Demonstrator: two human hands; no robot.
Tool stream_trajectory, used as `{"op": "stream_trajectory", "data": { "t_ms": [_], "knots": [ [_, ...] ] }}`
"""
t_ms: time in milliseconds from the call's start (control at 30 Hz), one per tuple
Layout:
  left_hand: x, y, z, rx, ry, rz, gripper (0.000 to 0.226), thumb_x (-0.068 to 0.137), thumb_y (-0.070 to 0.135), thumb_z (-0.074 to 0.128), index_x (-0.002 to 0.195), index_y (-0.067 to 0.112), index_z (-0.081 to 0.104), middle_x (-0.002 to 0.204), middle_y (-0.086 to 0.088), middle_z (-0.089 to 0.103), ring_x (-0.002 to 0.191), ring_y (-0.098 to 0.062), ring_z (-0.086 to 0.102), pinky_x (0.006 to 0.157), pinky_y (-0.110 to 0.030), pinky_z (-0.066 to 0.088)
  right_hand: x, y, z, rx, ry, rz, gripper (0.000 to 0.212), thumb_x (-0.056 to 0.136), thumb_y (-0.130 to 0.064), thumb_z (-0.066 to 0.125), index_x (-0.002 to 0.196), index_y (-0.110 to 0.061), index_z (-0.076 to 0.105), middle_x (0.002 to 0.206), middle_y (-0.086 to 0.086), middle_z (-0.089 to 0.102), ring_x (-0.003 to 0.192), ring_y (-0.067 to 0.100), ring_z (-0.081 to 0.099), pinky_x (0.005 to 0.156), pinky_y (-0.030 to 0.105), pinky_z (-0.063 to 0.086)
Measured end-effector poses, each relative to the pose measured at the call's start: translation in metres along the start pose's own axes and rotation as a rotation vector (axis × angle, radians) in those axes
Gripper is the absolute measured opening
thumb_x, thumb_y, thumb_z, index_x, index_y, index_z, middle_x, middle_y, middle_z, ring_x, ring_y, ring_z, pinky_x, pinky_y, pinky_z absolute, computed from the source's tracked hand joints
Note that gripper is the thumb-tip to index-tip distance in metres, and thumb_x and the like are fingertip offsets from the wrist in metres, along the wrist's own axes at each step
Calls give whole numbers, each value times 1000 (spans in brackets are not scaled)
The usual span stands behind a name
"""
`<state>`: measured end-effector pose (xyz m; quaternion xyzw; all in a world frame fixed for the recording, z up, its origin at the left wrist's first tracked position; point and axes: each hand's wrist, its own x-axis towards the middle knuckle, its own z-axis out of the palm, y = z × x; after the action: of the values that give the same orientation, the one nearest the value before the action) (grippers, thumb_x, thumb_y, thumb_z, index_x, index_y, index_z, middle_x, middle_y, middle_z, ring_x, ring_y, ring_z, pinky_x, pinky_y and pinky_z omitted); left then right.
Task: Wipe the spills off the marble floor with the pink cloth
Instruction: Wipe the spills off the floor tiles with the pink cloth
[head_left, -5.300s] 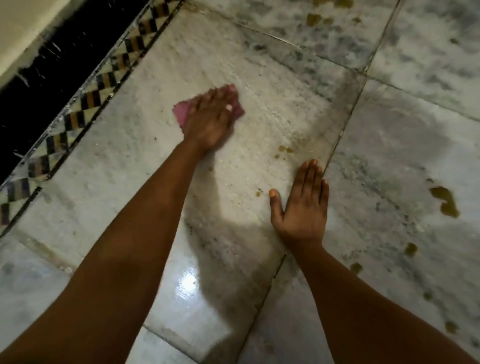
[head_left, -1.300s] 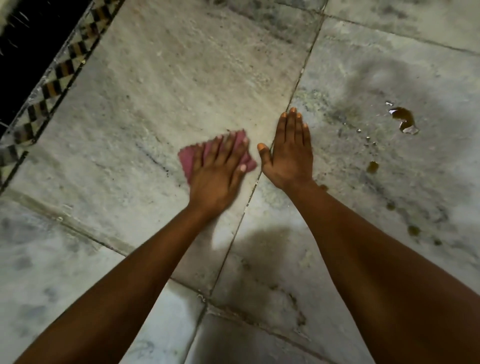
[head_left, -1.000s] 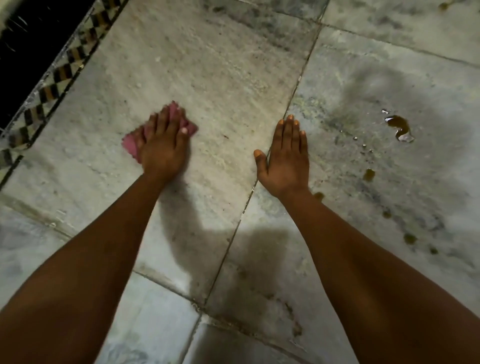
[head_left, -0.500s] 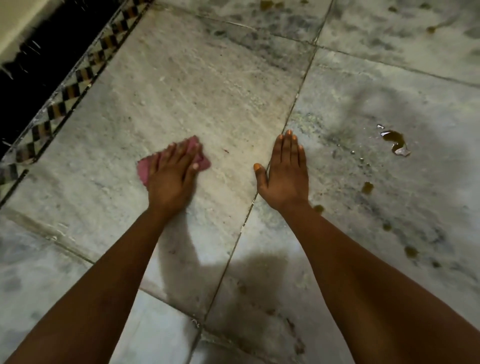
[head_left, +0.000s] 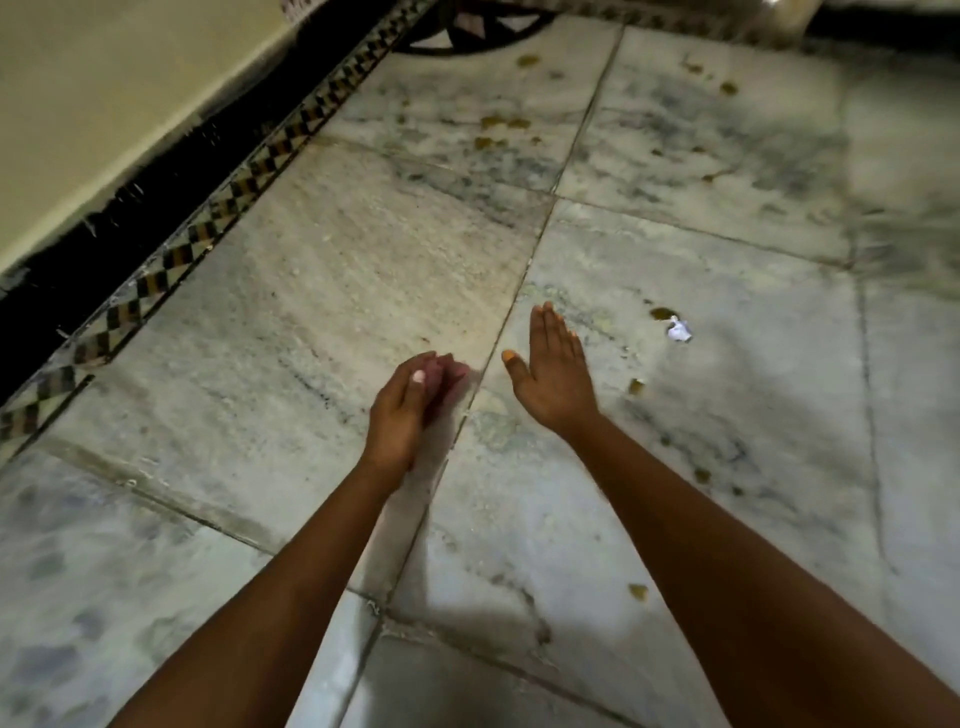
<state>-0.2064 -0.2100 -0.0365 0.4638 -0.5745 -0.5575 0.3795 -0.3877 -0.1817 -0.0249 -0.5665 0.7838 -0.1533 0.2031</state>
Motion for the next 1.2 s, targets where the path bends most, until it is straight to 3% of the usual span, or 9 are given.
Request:
{"op": "stream_trajectory", "data": {
  "t_ms": [133,233,333,433,567,733,867,1033,1200],
  "knots": [
    [-17,53,28,-399,3,-175,28,101,14,33,109,9,60,107,-8,68,100,-19,66,90,-33,52,-64,20,-37,-21,76,-19,75,88,-51,15,150,-11,-2,159,6,-4,146,17,-5,117,33,-7],
    [-23,81,48,-379,-12,-213,28,102,15,32,102,12,61,102,-8,67,98,-26,64,89,-39,51,-108,47,-62,-79,91,12,76,87,-50,15,150,-11,-1,159,5,-4,146,17,-5,115,30,-8],
    [-36,105,70,-339,-86,-194,29,102,14,29,101,8,57,82,-1,73,79,-16,70,66,-26,57,-144,80,-79,-153,91,9,77,87,-52,13,150,-11,-1,159,6,-3,146,17,-4,115,29,-9],
    [-56,109,82,-167,-153,-217,30,103,18,31,106,8,58,87,1,72,83,-15,69,65,-20,55,-178,115,-81,-229,42,20,85,79,-59,0,149,-10,0,159,8,0,147,19,-2,115,30,-8],
    [-82,74,77,74,-163,-282,31,99,32,40,115,15,62,111,-11,67,99,-27,65,84,-40,52,-214,143,-47,-205,112,127,80,85,-54,7,149,-6,8,158,13,8,146,25,7,116,33,-3],
    [-111,61,73,234,-162,-243,24,100,20,40,116,13,57,98,0,64,75,5,66,60,-9,51,-246,163,-13,-162,147,173,70,89,-51,6,145,-11,-8,154,3,-10,145,17,-5,114,26,-14],
    [-115,73,84,224,-283,-223,23,100,22,41,115,14,56,103,-1,66,86,0,68,73,-21,57,-264,181,-8,-178,120,164,70,91,-48,11,148,-9,-2,157,7,-4,146,18,-3,115,27,-13],
    [-126,56,92,511,-416,0,38,95,47,41,124,28,55,108,0,70,92,-9,68,80,-30,56,-270,191,1,-153,180,192,68,94,-42,22,149,-5,10,157,12,6,145,19,3,117,31,-4],
    [-155,9,127,776,-294,173,42,97,43,33,131,28,53,116,5,67,101,-9,62,71,-16,42,-281,204,-3,-127,203,235,67,94,-41,24,149,-5,10,157,11,7,146,20,7,118,33,-1]
  ]
}}
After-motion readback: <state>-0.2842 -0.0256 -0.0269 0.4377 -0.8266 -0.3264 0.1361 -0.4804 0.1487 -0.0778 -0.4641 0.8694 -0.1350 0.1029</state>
